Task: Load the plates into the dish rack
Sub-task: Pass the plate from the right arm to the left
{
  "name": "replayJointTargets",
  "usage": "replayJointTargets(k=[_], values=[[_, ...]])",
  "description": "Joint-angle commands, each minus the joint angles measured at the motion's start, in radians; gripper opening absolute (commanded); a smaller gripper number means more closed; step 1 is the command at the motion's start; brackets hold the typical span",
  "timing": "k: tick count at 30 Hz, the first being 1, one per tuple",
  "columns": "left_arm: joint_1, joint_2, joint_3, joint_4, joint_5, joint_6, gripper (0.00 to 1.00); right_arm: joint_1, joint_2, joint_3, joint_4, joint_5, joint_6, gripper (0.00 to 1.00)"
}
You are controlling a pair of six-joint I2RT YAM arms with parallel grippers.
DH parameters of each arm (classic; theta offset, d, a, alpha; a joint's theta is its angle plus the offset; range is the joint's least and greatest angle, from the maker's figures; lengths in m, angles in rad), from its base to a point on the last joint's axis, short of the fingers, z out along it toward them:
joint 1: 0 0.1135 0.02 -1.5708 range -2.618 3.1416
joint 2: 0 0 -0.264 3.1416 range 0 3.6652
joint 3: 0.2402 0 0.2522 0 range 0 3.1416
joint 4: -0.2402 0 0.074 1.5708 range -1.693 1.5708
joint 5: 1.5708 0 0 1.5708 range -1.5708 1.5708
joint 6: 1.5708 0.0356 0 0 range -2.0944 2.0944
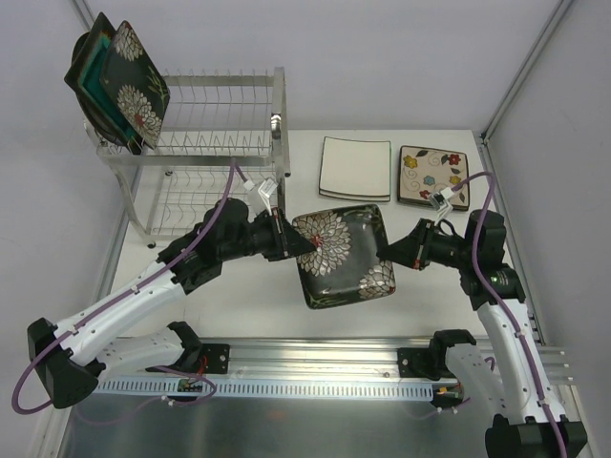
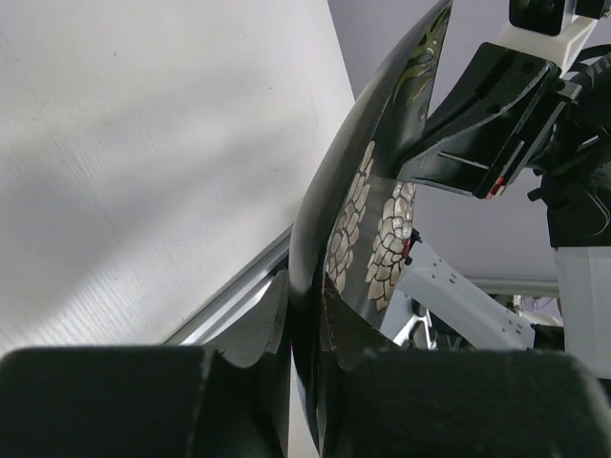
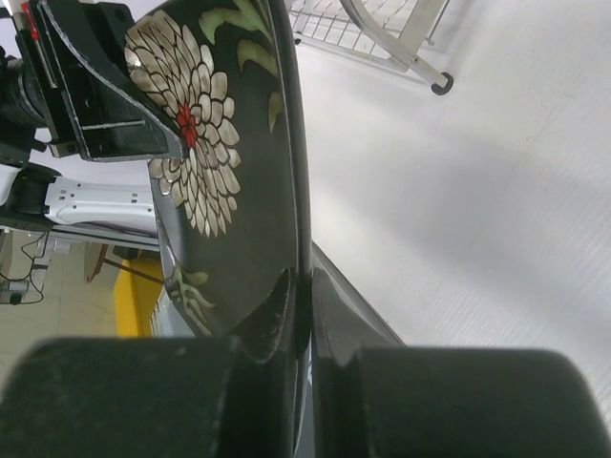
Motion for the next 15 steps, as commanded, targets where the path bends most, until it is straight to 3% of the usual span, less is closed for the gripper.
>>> replayJointTargets(k=[1,5,8,15], values=[[-0.008,-0.023,0.044,0.039,0.000,0.027,0.00,0.008,-0.024,0.077,0.002,-0.053,-0.033,0.07],[-0.008,-0.043,0.059,0.040,-0.018,0.051,0.00,0.009,-0.024,0.089,-0.077,-0.010,-0.078,0.29],[-0.008,-0.066,0.073,0.040,-0.046,0.073,0.00,0.009,-0.027,0.099,-0.120,0.031,-0.108,0.54],[-0.008,-0.101,0.108,0.042,-0.108,0.152,0.00,0.009,-0.026,0.137,-0.220,0.134,-0.161,0.85]])
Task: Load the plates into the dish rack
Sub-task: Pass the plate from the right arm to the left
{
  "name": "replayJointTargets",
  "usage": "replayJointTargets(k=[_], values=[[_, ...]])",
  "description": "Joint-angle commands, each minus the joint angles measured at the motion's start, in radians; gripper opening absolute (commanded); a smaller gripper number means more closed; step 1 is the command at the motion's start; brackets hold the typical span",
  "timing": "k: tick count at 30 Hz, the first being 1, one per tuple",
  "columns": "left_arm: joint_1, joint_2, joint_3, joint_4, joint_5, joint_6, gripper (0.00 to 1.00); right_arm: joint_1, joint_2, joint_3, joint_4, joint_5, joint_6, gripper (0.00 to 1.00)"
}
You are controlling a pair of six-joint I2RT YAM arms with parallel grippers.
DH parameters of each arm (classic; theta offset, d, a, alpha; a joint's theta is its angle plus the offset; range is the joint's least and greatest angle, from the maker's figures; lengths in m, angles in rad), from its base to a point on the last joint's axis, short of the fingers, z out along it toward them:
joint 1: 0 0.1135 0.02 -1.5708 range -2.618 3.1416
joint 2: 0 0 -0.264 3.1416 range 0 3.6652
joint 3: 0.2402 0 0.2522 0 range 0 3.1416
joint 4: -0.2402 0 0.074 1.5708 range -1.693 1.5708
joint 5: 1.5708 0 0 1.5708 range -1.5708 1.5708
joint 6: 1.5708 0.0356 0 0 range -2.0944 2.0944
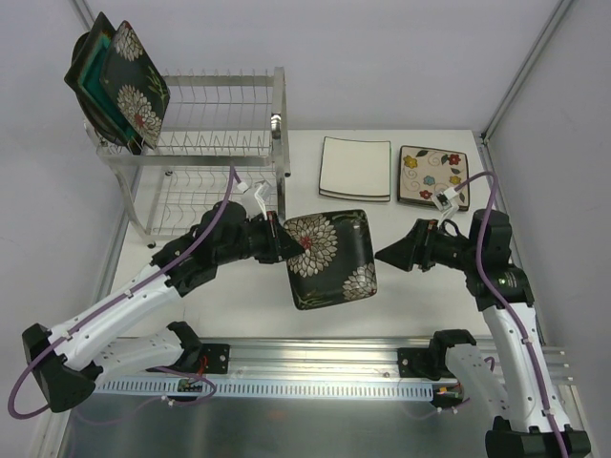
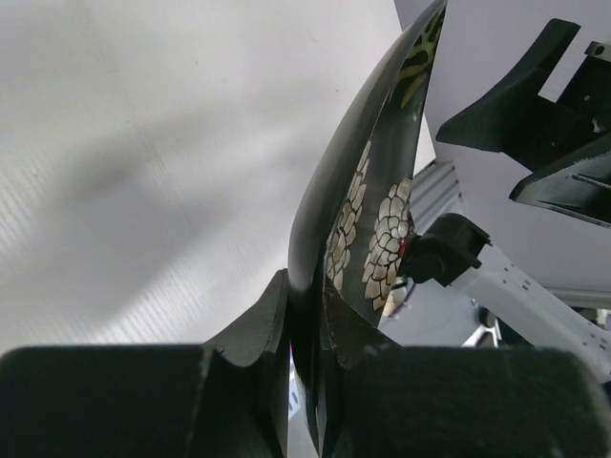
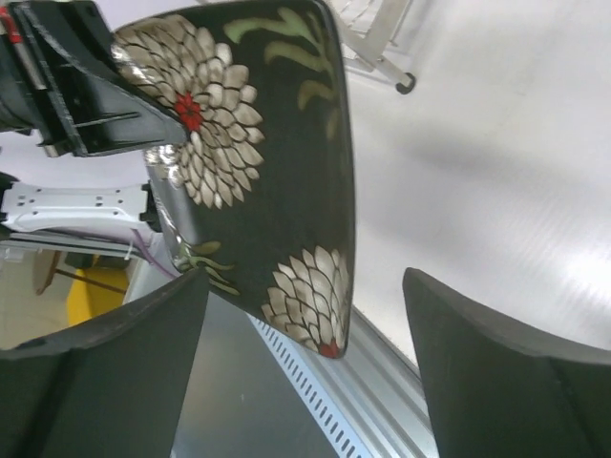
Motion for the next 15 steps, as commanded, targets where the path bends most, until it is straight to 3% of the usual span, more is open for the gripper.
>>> replayJointTargets(k=[1,2,4,15], values=[[-0.007,-0.071,0.107,0.151,-0.033,0.046,0.00,0.005,-0.010,0.067,-0.076,0.070,-0.060,0.88],[-0.007,-0.079,0.113,0.151,-0.039,0.057,0.00,0.006,-0.010,0.072,-0.084,0.106,-0.063,0.95],[-0.007,-0.084,0.130,0.151,-0.051,0.094,0.00,0.005,-0.013,0.081,-0.102,0.147,-0.065,0.99],[-0.007,-0.085,0.271,0.146,-0.105,0.276,0.00,0.003,-0.054,0.119,-0.173,0.506,-0.066,1.00]])
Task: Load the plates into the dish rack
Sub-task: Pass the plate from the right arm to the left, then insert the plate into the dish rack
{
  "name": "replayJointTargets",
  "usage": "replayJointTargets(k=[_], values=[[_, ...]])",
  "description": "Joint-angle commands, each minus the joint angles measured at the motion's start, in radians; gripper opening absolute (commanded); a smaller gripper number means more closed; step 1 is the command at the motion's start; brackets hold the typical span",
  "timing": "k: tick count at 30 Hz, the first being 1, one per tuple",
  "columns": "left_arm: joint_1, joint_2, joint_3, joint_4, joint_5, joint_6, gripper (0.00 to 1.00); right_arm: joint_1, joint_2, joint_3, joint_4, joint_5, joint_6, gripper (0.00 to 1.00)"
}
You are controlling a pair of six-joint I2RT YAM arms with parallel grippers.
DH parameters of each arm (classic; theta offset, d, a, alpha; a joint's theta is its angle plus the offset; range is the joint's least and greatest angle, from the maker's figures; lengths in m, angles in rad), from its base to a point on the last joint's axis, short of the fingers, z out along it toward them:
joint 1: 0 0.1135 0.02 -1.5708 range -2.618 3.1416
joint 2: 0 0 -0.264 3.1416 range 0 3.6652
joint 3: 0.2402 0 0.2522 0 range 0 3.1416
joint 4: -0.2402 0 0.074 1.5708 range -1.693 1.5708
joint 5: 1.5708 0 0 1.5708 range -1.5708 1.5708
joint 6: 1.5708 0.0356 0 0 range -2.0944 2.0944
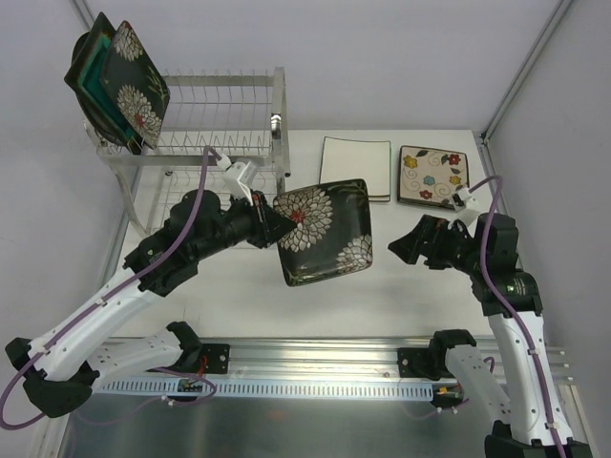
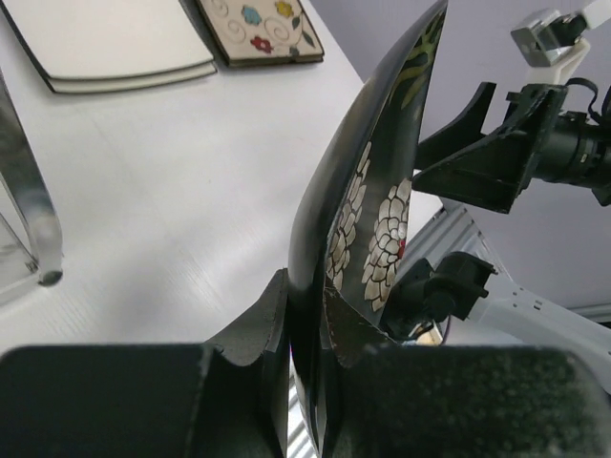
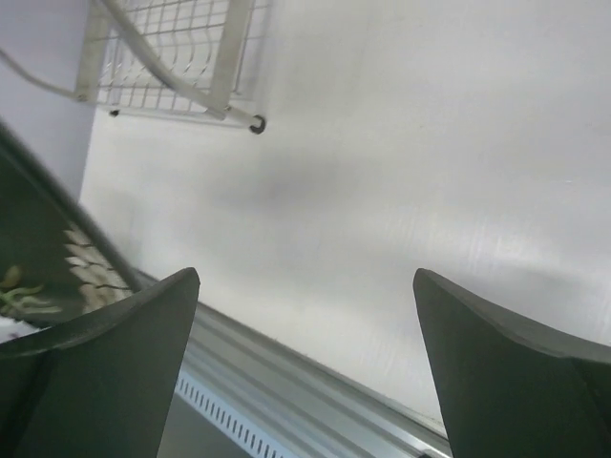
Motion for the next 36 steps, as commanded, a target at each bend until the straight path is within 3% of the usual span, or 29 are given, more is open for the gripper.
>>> replayJointTargets(k=[1,7,19,26,36], values=[[-0.007,-0.034,0.133,0.174,-0.030,0.076,0.00,0.003,-0.031,0.056,-0.025,0.164,-0.010,1.00],[-0.007,-0.006,0.252,0.171,-0.102,0.165,0.00,0.002,-0.058,0.070,-0.026,0.279,0.008,1.00],[-0.007,0.077,0.486,0.171,-0.247,0.363,0.00,0.003,-0.059,0.056,-0.055,0.306,-0.043,1.00],[-0.007,0.149,0.650,0.171,-0.299,0.453,0.00,0.002,-0.022,0.050,-0.028,0.248,-0.021,0.99],[-0.007,0.255,0.864,0.201,-0.552,0.683,0.00,0.069,0.010,0.022,0.000,0.171,-0.003,0.99]])
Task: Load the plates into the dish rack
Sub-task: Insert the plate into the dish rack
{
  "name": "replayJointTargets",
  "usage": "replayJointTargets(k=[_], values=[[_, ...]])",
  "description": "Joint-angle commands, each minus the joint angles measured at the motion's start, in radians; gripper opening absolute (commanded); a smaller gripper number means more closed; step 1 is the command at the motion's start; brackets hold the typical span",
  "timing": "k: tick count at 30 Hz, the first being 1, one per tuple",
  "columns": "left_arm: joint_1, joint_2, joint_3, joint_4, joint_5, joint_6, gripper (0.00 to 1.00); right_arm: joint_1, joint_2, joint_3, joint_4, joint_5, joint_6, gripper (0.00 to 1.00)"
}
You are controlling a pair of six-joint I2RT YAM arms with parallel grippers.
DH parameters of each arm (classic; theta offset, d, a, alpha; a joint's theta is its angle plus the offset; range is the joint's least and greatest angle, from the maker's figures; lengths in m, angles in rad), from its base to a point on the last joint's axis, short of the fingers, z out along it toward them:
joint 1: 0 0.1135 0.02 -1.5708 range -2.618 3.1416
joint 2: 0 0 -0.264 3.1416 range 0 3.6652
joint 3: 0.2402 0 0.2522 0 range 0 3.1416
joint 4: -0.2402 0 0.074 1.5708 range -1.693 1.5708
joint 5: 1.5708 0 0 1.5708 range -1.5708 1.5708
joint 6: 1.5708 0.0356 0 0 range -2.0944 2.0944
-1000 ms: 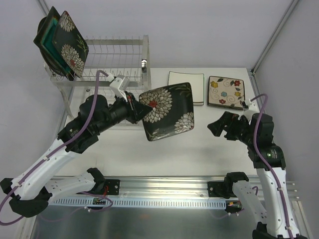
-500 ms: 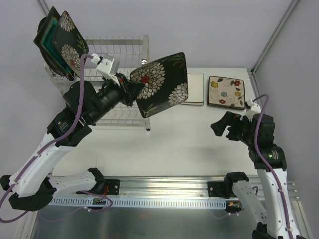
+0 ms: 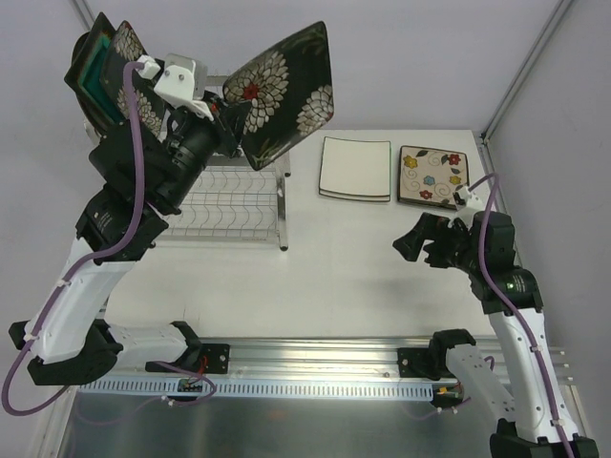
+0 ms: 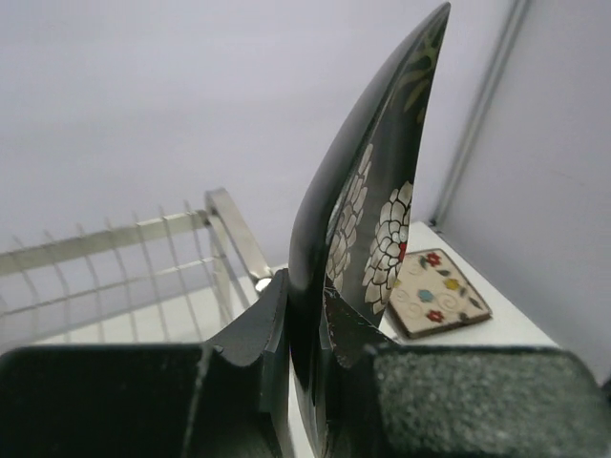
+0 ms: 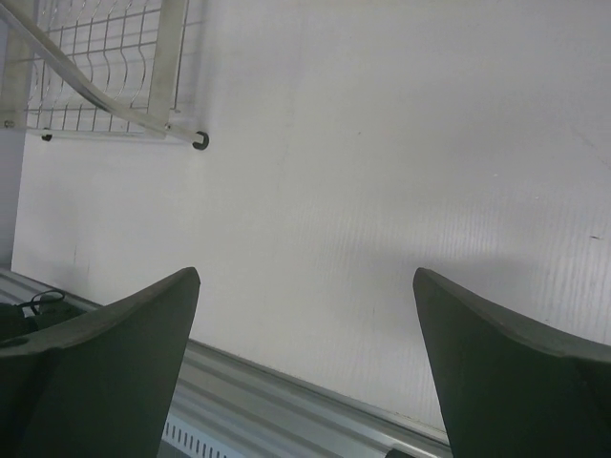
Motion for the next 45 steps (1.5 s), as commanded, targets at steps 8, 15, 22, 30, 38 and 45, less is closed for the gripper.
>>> replayJointTargets(k=[8,15,22,30,38,45], values=[[-0.005,-0.003,0.149,0.455,-0.288,0.369,0.00,0.137,-0.021,-0.031,0.002,-0.017,-0.015,0.99],[0.038,-0.047,0.051,0.683,-0.389,0.587,0.00,0.135,0.003,-0.002,-0.018,0.052,-0.039,1.00],[0.324,-0.044,0.001,0.528,-0.305,0.359,0.00,0.134,0.033,0.015,-0.017,0.079,-0.033,0.99],[0.507,0.017,0.022,0.465,-0.224,0.267,0.00,0.132,0.039,0.009,-0.033,0.099,-0.081,1.00],[0.667,0.057,0.008,0.365,-0.106,0.149,0.00,0.124,0.068,0.017,-0.030,0.090,-0.082,1.00],[0.722,0.066,-0.044,0.353,-0.055,0.104,0.00,0.124,0.074,0.011,-0.024,0.087,-0.107,0.99]])
